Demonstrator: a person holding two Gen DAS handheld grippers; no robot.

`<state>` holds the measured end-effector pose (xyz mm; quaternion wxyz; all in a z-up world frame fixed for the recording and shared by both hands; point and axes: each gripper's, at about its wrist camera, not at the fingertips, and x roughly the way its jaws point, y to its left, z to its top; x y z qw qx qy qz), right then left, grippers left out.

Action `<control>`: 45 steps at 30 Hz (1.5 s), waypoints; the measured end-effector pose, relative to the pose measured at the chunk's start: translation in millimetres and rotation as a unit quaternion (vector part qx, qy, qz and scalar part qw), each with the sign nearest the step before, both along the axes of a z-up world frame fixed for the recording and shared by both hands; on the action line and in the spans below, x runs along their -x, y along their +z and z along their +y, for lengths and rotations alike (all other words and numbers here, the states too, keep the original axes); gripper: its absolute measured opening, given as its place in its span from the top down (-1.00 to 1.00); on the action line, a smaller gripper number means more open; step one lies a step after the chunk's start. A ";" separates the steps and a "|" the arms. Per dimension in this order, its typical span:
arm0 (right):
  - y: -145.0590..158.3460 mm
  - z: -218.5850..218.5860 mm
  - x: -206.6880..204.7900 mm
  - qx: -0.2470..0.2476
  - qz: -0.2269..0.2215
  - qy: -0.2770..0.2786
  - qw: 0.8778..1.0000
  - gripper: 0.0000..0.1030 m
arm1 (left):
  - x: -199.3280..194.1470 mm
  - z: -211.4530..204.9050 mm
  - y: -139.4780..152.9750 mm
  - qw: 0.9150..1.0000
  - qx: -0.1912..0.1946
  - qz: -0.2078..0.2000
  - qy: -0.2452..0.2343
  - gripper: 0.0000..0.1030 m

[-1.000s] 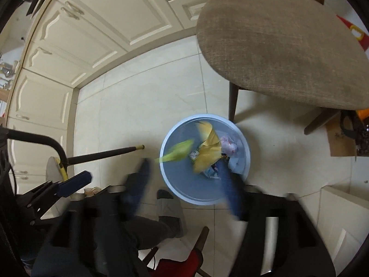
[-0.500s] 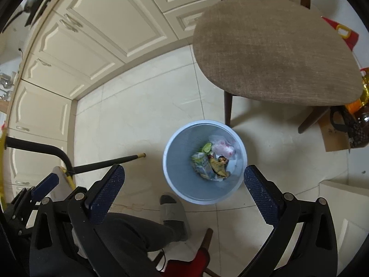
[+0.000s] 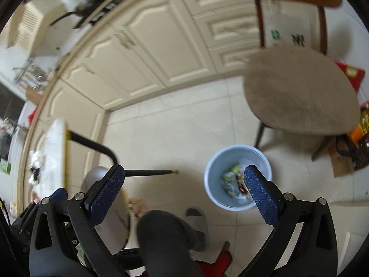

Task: Collect trash
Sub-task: 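Return both tools toward the table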

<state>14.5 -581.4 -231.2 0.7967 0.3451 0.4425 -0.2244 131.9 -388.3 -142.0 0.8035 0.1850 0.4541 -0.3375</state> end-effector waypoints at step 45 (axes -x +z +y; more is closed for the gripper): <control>167.1 369.6 -150.8 0.194 -0.142 0.339 0.910 -1.00 | 105.4 359.9 128.3 0.899 0.079 -0.189 0.388 -0.75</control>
